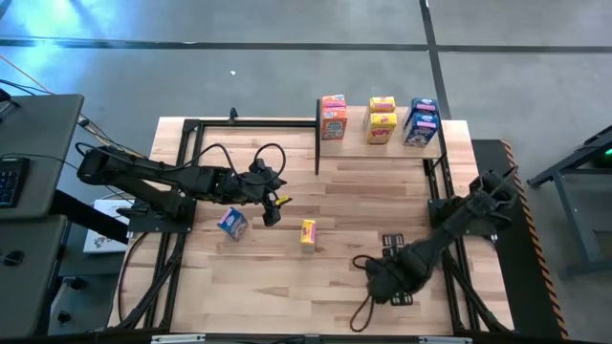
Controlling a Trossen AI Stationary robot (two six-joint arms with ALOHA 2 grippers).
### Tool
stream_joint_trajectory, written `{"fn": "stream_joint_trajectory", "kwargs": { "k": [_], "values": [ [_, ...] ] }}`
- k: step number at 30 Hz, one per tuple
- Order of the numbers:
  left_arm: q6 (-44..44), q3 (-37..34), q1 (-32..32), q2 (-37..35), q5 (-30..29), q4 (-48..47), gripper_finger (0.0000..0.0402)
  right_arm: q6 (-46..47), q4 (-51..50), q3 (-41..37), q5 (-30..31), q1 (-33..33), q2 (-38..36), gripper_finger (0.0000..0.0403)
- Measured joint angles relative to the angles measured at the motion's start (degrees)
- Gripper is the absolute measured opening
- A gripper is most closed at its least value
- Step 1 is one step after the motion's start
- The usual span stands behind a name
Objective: Stack cereal on shelf
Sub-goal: Put the orange cereal box on the shelf aligned with the orange cereal boxes
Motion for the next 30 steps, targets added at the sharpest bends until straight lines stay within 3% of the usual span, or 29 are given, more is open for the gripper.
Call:
{"fn": "stream_joint_trajectory", "kwargs": {
  "k": [9,16,30],
  "values": [
    [0.0,0.0,0.0,0.0,0.0,0.0,0.0239,-8.0,-0.2,2.9,0.4,-9.3,0.0,0.0190],
    [0.0,0.0,0.0,0.0,0.0,0.0,0.0239,-14.5,-0.2,5.3,0.7,-15.8,0.0,0.0161],
    [0.0,0.0,0.0,0.0,0.0,0.0,0.0239,-30.1,-7.9,18.7,3.9,-33.1,0.0,0.0154]
  ]
}}
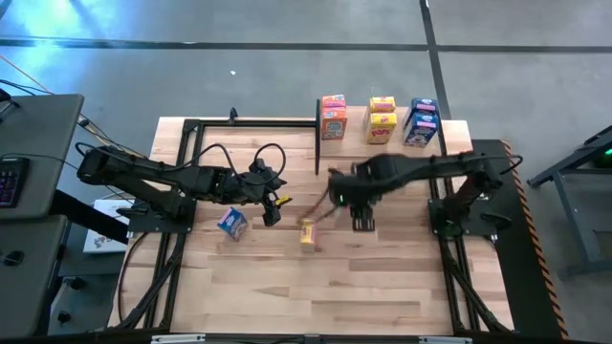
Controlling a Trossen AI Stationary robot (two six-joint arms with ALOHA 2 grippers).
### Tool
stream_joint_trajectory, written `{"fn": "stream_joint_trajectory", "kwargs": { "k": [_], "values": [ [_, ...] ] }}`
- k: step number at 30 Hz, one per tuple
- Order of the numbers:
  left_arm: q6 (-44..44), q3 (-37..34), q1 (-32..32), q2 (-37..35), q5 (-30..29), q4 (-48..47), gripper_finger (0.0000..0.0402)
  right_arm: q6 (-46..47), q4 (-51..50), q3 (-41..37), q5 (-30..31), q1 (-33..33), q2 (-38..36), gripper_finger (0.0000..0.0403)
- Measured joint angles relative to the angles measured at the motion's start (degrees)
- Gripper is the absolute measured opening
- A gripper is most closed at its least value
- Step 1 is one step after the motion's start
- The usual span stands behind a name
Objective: Stack cereal on shelf
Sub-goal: Put the orange cereal box on the shelf aligned with the orange cereal boxes
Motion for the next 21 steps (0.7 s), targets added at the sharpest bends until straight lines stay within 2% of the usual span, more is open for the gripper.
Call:
{"fn": "stream_joint_trajectory", "kwargs": {
  "k": [10,21],
  "values": [
    [0.0,0.0,0.0,0.0,0.0,0.0,0.0239,-11.5,-3.2,8.7,3.5,-12.1,0.0,0.0154],
    [0.0,0.0,0.0,0.0,0.0,0.0,0.0239,-22.2,-4.0,18.3,6.1,-19.3,4.5,0.0154]
  ]
}}
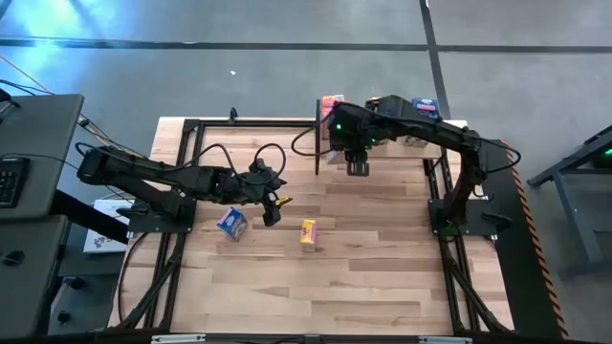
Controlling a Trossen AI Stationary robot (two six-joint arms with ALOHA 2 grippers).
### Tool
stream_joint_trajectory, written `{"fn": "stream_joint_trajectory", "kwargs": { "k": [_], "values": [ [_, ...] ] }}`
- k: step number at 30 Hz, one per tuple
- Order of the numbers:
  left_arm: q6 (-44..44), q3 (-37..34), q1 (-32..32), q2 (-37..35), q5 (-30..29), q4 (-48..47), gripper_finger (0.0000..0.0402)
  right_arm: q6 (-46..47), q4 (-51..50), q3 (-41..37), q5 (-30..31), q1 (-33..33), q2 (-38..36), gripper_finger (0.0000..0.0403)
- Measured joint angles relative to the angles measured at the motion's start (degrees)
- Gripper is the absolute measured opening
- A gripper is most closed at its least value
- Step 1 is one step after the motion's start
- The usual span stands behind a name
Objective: Stack cereal on shelf
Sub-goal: Put the orange cereal box on the shelf aligned with the orange cereal boxes
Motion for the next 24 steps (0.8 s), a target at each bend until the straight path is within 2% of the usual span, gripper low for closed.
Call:
{"fn": "stream_joint_trajectory", "kwargs": {
  "k": [11,24],
  "values": [
    [0.0,0.0,0.0,0.0,0.0,0.0,0.0239,-4.9,1.5,1.8,-0.1,-5.8,3.1,0.0154],
    [0.0,0.0,0.0,0.0,0.0,0.0,0.0239,-6.5,4.2,1.8,-2.2,-7.2,4.0,0.0154]
  ]
}}
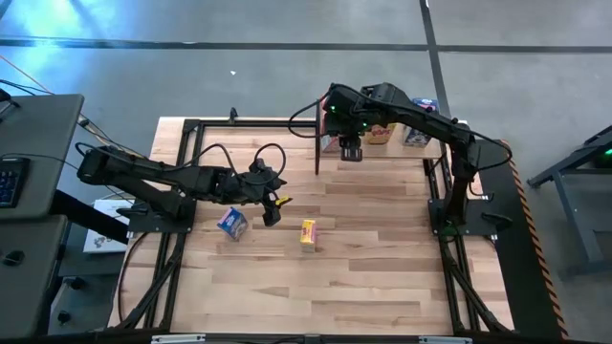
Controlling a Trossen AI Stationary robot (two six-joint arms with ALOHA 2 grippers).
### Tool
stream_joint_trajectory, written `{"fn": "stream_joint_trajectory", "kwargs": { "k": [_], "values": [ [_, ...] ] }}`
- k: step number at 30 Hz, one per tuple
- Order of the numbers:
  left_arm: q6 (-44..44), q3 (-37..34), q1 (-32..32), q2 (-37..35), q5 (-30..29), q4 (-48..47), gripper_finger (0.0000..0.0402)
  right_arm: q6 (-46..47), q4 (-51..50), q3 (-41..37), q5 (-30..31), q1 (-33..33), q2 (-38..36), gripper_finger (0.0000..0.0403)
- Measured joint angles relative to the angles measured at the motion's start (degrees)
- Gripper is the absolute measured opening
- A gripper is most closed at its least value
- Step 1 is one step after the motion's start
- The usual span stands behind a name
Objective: Stack cereal on shelf
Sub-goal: Put the orange cereal box on the shelf aligned with the orange cereal boxes
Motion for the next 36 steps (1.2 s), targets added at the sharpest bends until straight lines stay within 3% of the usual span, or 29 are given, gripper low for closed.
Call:
{"fn": "stream_joint_trajectory", "kwargs": {
  "k": [5,12,25,36],
  "values": [
    [0.0,0.0,0.0,0.0,0.0,0.0,0.0239,0.0,0.1,0.0,0.0,0.0,0.3,0.0159],
    [0.0,0.0,0.0,0.0,0.0,0.0,0.0239,0.0,0.0,0.0,-0.1,-0.8,2.1,0.0195],
    [0.0,0.0,0.0,0.0,0.0,0.0,0.0239,-2.5,0.1,0.0,-0.5,-0.7,2.1,0.0200],
    [0.0,0.0,0.0,0.0,0.0,0.0,0.0239,-2.8,-0.2,2.7,0.8,-0.7,2.1,0.0256]
  ]
}}
